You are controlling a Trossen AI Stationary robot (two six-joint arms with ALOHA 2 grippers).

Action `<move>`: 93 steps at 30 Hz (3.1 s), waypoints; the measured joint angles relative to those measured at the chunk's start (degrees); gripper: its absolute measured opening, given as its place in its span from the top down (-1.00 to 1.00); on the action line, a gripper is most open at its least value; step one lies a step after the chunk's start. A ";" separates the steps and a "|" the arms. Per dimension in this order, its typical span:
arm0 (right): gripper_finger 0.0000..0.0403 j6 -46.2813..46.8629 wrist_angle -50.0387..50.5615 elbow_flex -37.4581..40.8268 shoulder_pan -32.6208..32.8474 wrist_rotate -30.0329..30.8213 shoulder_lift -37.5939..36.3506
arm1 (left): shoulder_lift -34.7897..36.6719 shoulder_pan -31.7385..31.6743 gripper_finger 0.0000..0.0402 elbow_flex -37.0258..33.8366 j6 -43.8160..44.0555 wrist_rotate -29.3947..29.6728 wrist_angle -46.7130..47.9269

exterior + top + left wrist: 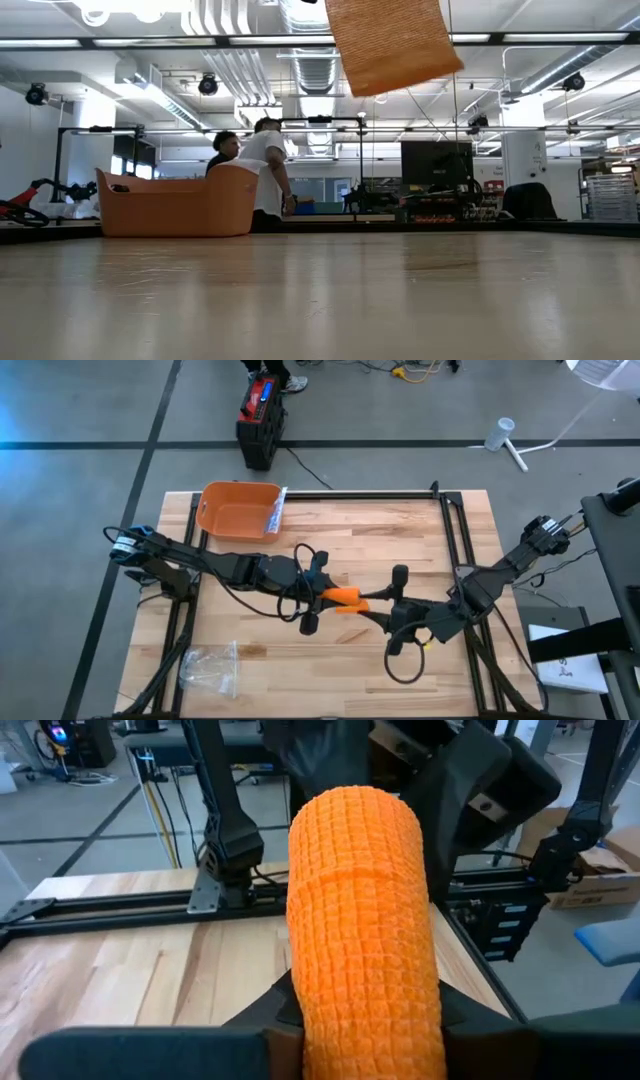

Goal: Roll bandage
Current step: Roll the orange bandage

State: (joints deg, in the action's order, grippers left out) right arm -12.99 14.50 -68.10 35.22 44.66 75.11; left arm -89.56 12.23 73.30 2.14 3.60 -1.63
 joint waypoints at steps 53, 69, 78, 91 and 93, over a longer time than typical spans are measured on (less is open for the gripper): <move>0.98 -7.40 -34.85 33.74 1.44 -21.78 -36.68 | -0.79 2.01 -0.27 -12.13 -10.22 -1.35 -36.16; 0.98 -8.07 -40.67 33.26 0.81 -22.02 -30.04 | -11.77 -1.05 -0.09 -0.56 -7.59 -1.55 -35.25; 0.99 -8.12 -39.87 32.90 0.74 -21.53 -30.95 | -10.15 -1.09 0.75 0.31 -8.67 -0.35 -25.53; 0.99 -9.61 -37.89 32.92 0.61 -17.04 -31.12 | -4.45 0.50 0.21 0.11 -11.67 4.85 -14.82; 0.99 -9.58 -37.33 32.92 0.59 -16.54 -31.12 | -4.42 0.48 0.02 0.11 -10.58 4.90 -14.64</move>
State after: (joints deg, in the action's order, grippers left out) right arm -22.57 -22.84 -35.18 35.81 28.12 43.99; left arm -93.97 12.71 73.41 -8.44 8.49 -16.27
